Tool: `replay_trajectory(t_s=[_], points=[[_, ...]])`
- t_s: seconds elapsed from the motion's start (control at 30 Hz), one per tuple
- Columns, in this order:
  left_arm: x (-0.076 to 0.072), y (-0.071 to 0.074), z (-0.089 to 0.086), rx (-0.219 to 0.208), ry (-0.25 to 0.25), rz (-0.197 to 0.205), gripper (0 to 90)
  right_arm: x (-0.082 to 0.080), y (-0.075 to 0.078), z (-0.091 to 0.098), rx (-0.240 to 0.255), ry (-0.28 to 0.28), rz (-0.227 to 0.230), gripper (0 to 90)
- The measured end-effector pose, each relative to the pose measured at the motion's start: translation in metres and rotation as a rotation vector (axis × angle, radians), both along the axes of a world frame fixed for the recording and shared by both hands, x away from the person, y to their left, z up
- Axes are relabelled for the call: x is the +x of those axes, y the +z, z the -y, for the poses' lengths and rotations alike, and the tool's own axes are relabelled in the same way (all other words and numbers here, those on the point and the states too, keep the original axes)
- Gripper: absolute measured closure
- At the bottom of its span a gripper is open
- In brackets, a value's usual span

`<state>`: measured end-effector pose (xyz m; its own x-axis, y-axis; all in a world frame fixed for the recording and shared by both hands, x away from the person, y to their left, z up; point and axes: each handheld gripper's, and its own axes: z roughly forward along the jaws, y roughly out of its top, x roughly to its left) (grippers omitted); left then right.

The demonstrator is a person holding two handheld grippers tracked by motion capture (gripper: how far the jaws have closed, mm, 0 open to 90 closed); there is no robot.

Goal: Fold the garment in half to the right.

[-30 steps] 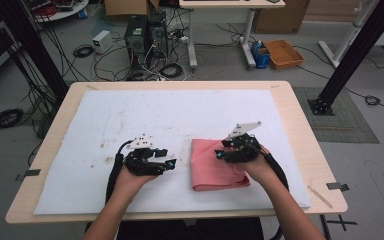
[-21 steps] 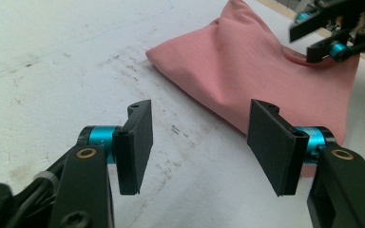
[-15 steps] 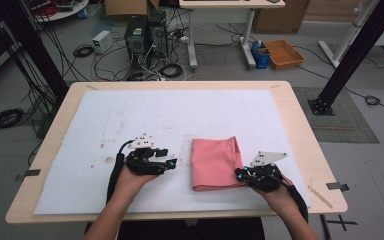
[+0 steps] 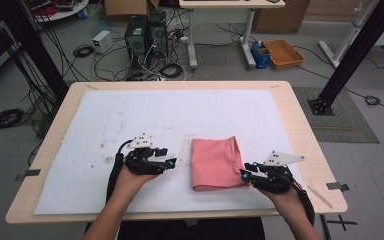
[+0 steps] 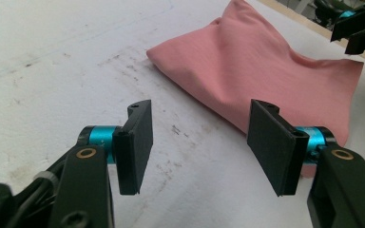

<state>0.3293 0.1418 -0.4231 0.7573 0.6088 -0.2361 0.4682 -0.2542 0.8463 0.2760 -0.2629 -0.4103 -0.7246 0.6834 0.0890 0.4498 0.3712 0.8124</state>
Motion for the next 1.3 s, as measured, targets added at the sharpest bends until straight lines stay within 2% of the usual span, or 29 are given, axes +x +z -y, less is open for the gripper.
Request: replay_trajectory(t_s=[0.1, 0.17, 0.27, 0.33, 0.47, 0.73, 0.9, 1.0, 1.07, 1.2, 1.3], points=[[0.001, 0.0, -0.002, 0.045, 0.021, 0.021, 40.4, 0.006, 0.003, -0.007, 0.002, 0.006, 0.005, 63.2], [0.001, -0.001, -0.003, 0.06, 0.036, 0.026, 38.8, 0.011, -0.002, -0.01, -0.013, 0.017, -0.012, 63.6], [0.002, -0.001, -0.008, 0.068, 0.054, 0.037, 36.1, 0.013, -0.016, -0.014, -0.051, 0.033, -0.071, 70.1], [0.003, 0.0, -0.012, 0.061, 0.071, 0.037, 34.5, 0.012, -0.022, -0.012, -0.052, 0.036, -0.08, 78.4], [0.005, 0.0, -0.016, 0.059, 0.087, 0.036, 32.7, 0.005, -0.023, -0.008, -0.043, 0.02, -0.061, 87.5], [0.004, 0.0, -0.014, 0.067, 0.07, 0.032, 32.7, -0.006, -0.017, 0.004, -0.028, -0.011, -0.033, 88.3], [0.003, 0.0, -0.014, 0.064, 0.073, 0.029, 32.7, -0.006, -0.027, 0.013, -0.009, -0.047, -0.065, 87.8], [0.003, 0.0, -0.014, 0.062, 0.075, 0.027, 32.7, -0.006, -0.029, 0.014, 0.001, -0.054, -0.072, 83.2], [0.004, 0.0, -0.014, 0.061, 0.073, 0.026, 32.7, -0.005, -0.027, 0.014, -0.012, -0.064, -0.06, 75.6], [0.004, 0.001, -0.015, 0.056, 0.075, 0.028, 32.7, -0.004, -0.016, 0.013, -0.021, -0.08, -0.016, 71.1], [0.004, 0.002, -0.016, 0.057, 0.079, 0.032, 32.7, 0.0, -0.005, 0.005, -0.012, -0.063, 0.021, 65.9]])
